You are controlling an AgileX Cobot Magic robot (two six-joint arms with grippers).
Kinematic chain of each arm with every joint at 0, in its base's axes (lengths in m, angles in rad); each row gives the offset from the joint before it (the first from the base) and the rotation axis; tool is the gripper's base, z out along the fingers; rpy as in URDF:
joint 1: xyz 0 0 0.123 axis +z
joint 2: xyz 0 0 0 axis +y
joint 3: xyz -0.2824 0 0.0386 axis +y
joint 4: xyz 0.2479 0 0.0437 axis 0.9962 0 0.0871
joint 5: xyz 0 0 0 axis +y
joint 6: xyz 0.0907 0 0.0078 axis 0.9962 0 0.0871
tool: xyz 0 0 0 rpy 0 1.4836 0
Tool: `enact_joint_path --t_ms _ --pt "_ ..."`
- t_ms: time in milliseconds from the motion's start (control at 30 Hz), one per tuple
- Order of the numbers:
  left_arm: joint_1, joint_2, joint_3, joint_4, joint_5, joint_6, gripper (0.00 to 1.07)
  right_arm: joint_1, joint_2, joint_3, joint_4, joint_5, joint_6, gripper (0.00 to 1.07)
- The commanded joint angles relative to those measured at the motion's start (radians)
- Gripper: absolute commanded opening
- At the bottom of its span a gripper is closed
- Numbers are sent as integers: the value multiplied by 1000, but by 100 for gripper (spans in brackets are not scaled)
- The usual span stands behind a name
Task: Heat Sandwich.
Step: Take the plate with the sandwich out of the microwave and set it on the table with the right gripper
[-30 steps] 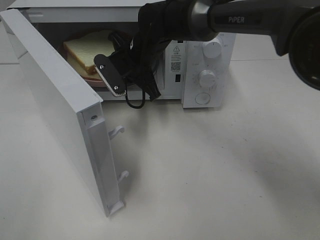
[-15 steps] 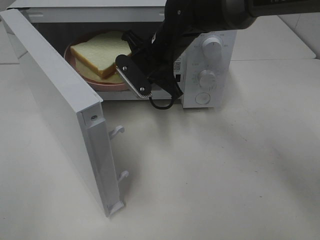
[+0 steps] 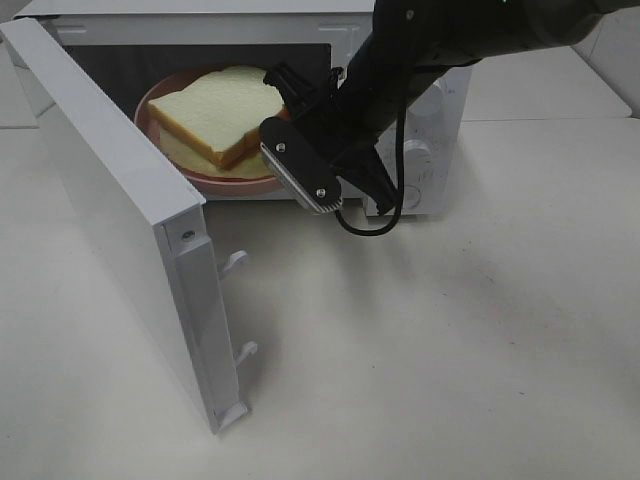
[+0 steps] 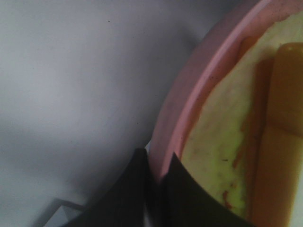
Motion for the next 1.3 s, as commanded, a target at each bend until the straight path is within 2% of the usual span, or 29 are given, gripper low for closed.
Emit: enact_joint_path --t_ms 33,267,767,833,1300 --pt "3 -15 2 -5 -12 -8 100 1 -63 50 16 -29 -6 0" --pt "3 -15 2 -5 -12 -8 100 3 -168 193 16 -65 2 0" --pt "3 -15 2 -5 -12 -8 100 3 -368 420 16 -67 56 0" --pt "3 -15 2 -5 -12 -8 100 3 -416 478 16 -77 58 0" --pt "3 -15 2 -5 -12 -8 100 3 -616 673 3 -70 165 0"
